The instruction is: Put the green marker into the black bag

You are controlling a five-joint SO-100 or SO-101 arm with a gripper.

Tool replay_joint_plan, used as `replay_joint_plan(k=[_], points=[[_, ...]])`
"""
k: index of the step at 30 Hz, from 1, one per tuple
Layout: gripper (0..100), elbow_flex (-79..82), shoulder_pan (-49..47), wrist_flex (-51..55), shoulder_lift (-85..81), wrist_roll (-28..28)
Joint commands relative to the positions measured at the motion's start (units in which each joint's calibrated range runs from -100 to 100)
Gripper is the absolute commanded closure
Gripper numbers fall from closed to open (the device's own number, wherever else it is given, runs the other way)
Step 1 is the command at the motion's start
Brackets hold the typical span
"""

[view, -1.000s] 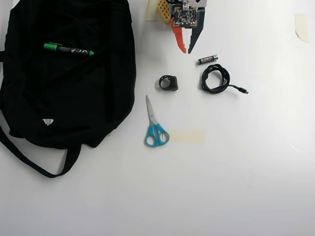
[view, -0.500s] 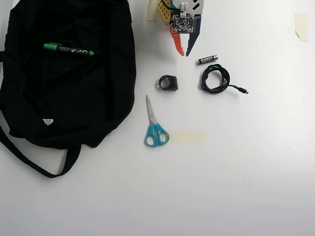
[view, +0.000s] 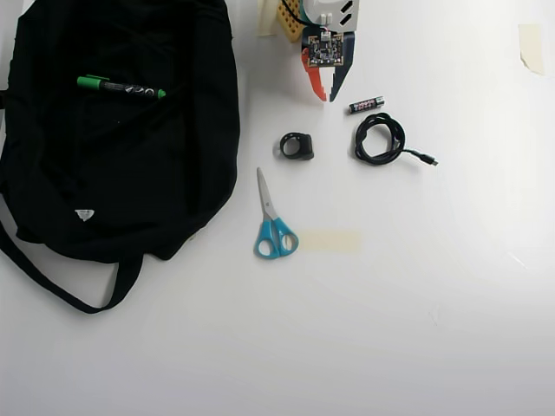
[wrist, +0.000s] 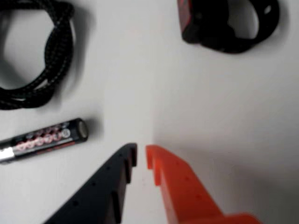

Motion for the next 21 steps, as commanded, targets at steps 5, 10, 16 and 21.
replay_joint_plan(k=[5,10,16,21], points=[[98,2.2,0.5,0.2,-0.6,-0.2],[98,2.2,0.7,0.2,-0.2,0.0],[98,2.2,0.7,0.2,-0.2,0.0],[98,2.2,0.7,0.2,-0.2,0.0]])
